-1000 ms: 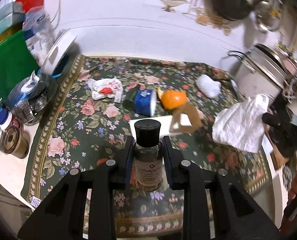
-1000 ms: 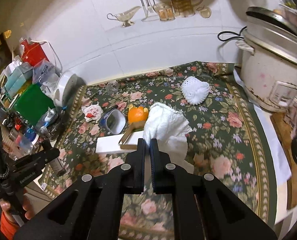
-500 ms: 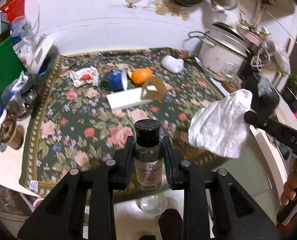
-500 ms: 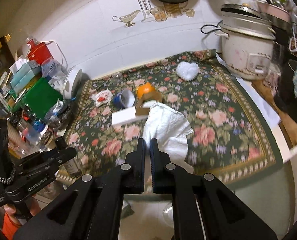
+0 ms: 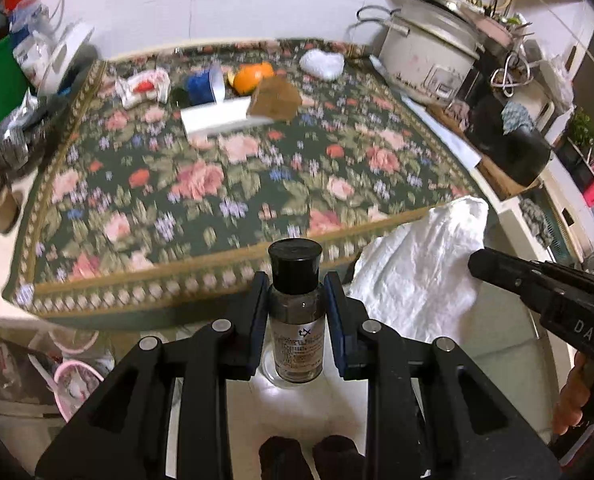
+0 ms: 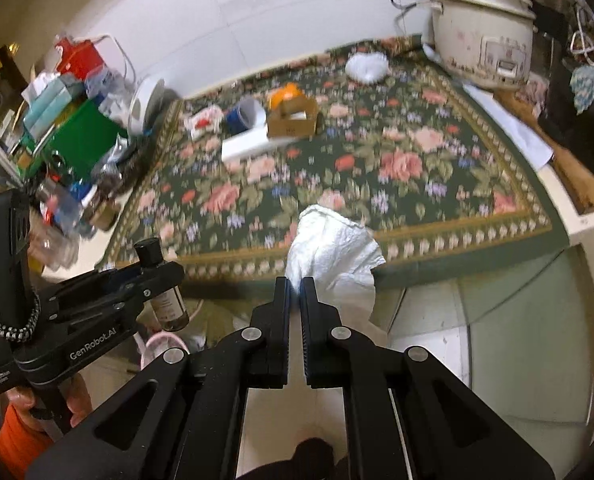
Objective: Collect trash
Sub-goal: 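Carry the bottle and tissue down over the white bucket with both tools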
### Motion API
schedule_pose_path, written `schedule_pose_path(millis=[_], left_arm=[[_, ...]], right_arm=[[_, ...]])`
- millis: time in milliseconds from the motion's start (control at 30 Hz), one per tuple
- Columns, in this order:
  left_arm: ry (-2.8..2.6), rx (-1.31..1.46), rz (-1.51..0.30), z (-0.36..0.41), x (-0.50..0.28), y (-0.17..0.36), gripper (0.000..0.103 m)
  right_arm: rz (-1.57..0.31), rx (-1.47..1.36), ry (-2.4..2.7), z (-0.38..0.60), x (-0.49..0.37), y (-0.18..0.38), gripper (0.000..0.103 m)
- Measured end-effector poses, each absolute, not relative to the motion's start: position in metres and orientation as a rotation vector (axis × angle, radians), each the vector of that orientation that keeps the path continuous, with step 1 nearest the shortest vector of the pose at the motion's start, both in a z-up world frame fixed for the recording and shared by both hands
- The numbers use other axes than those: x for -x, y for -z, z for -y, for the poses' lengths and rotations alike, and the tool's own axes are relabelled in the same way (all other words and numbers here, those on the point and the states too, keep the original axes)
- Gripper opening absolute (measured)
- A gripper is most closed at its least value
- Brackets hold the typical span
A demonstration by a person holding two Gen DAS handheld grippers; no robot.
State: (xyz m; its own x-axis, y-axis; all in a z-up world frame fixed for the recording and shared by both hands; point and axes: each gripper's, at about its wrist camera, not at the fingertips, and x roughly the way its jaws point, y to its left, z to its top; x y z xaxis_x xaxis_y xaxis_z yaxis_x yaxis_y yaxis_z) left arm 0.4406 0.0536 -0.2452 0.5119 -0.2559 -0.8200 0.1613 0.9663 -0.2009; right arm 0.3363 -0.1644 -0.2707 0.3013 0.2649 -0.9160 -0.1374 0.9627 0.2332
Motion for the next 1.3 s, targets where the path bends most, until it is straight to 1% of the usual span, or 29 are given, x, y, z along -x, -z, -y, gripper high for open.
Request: schedule_pose_path(millis=[300, 433, 600, 800, 967, 1200, 1300], left_arm=[[0.154, 0.141, -1.098, -0.027, -0.433, 0.319, 0.027], [0.127, 0.185, -1.131, -0.02, -0.429, 0.359, 0.027], [0.105, 0.194, -1.172, -0.013, -0.428, 0.422, 0.027], [0.078, 0.21, -1.204, -0.012, -0.433, 0.51, 0.027], [0.072, 0.24, -1.237, -0.015, -0.435, 0.591, 0.027], [0.073, 0.253, -1.287, -0.022, -0.431, 0.687, 0.027], [0.072, 0.272, -1.313, -0.025, -0.43, 0.721, 0.027]], right_arm=[[-1.353, -0.158, -0.307, 0.196, -0.324, 0.329, 0.005], [-1.417, -0.18, -0.317, 0.212, -0.314, 0.366, 0.005], [-1.47, -0.157, -0.318, 0.222, -0.301, 0.42, 0.005], [-1.493, -0.112, -0.305, 0.233, -0.291, 0.505, 0.005], [-1.532, -0.095, -0.289, 0.241, -0.281, 0.591, 0.005], [-1.619, -0.138, -0.279, 0.244, -0.257, 0.702, 0.005], [-1.657, -0.169, -0.293, 0.242, -0.25, 0.732, 0.005]])
